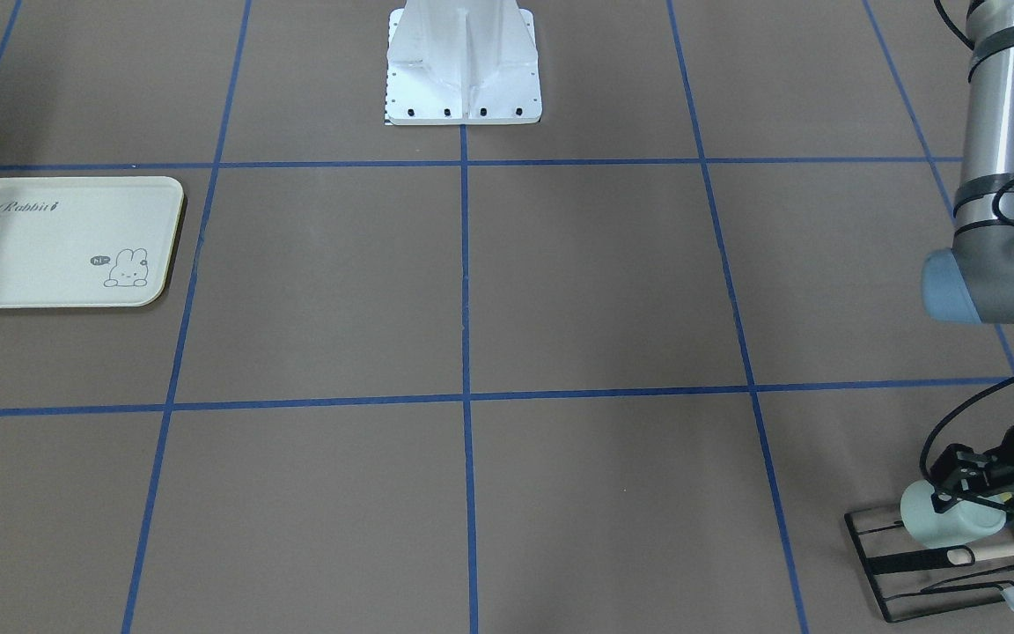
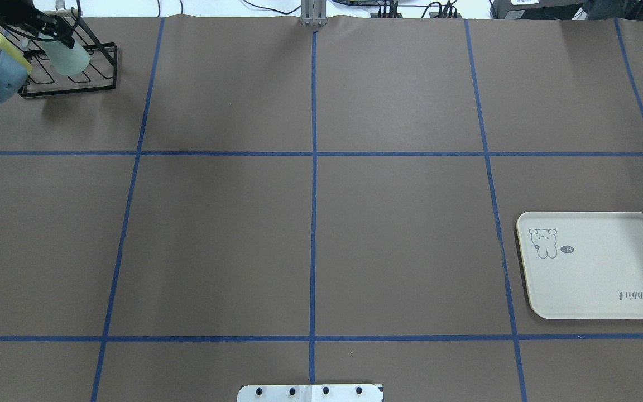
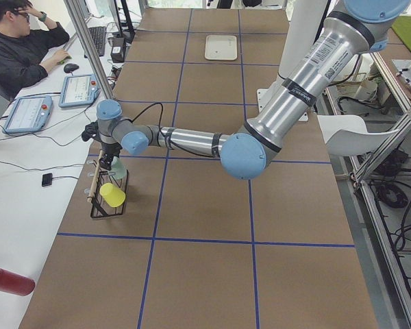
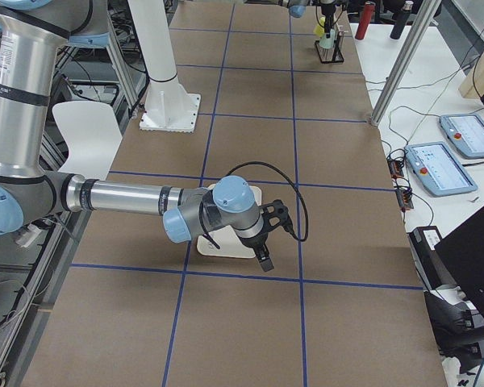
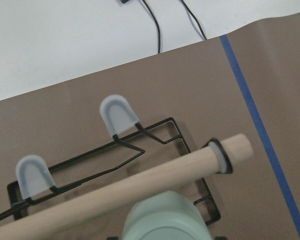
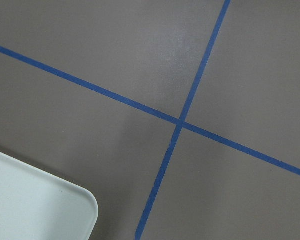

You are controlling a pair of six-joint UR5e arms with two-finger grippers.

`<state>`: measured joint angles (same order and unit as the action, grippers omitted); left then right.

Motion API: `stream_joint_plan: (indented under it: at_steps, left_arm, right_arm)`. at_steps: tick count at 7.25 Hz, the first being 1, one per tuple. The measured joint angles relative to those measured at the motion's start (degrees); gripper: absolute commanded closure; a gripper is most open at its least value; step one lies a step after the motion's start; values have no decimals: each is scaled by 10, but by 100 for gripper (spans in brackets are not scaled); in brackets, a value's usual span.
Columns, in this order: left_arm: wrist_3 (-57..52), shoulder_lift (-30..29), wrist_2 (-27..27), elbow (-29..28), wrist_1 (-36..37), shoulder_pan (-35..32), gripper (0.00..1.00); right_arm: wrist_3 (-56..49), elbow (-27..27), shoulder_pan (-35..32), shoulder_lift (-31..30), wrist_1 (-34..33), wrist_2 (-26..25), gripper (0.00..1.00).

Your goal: Left arm grabs green cup and hands to right arm on tray

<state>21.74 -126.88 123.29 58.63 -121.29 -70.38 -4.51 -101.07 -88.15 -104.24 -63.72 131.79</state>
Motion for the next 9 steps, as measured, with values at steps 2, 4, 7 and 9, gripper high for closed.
stream_joint_plan:
  at_steps: [2, 4, 7, 9]
  left_arm:
    - [0, 0, 9, 15, 2, -14, 100]
    - [-4, 1, 52, 24, 5, -38, 100]
    - [-6, 29, 127, 67, 9, -72, 100]
    - [-4, 45, 181, 93, 9, -90, 100]
  right_arm:
    - [0, 0, 0, 0, 0, 0, 0]
    - [0, 0, 0, 0, 0, 0, 0]
    - [0, 0, 0, 0, 0, 0, 0]
    - [2, -3, 0, 0, 0, 1, 0]
